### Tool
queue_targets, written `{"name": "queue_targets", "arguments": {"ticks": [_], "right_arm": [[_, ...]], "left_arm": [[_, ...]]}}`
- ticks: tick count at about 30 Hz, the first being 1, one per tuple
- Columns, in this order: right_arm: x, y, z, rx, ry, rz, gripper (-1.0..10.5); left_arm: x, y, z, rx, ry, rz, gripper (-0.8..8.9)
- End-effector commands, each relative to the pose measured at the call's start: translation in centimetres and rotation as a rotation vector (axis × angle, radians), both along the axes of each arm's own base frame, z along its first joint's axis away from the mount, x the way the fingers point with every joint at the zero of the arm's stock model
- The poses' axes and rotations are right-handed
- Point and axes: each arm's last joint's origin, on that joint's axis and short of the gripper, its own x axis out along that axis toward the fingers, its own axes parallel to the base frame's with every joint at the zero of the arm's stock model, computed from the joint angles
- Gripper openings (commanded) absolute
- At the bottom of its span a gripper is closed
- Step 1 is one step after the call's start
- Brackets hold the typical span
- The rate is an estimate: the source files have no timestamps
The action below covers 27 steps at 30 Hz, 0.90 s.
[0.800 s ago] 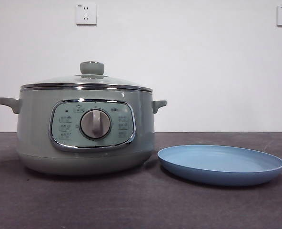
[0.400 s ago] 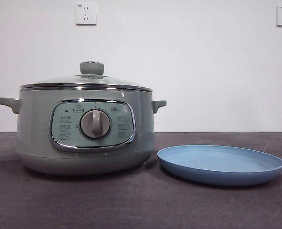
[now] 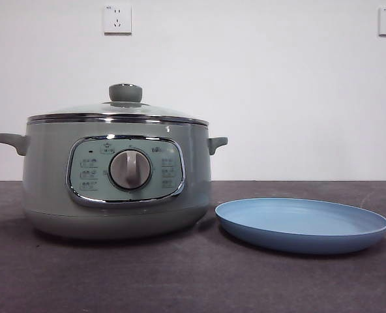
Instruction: Take the potato out from the steamer,put the potato on the plate,close the lid
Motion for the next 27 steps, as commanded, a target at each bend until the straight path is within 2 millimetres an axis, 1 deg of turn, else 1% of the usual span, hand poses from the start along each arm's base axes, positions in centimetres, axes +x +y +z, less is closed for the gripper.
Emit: {"name": "queue_targets", "arguments": {"ticks": [1, 8, 14, 18, 27], "right_arm": [[0.0, 0.0, 0.0, -0.003, 0.001, 0.002, 6.2], [0.0, 0.0, -0.1, -0.003, 0.011, 0.002, 6.2], [0.0, 0.0, -0.1, -0.003, 0.012, 0.002, 6.2], [0.0, 0.0, -0.1, -0.003, 0.012, 0.001, 6.2], [0.0, 0.0, -0.2, -0.010, 0.031, -0.020, 6.2]], "left_arm": [[1.1, -1.4, -0.9, 0.027, 0.011, 0.006, 4.41], [3.6, -4.1, -3.8, 0.099, 0.099, -0.007, 4.41], [5.4, -5.4, -6.4, 0.160, 0.171, 0.007, 4.41], [6.3, -5.9, -7.7, 0.181, 0.208, 0.008, 4.41], [7.3, -6.2, -9.4, 0.228, 0.246, 0.043, 4.40]]}}
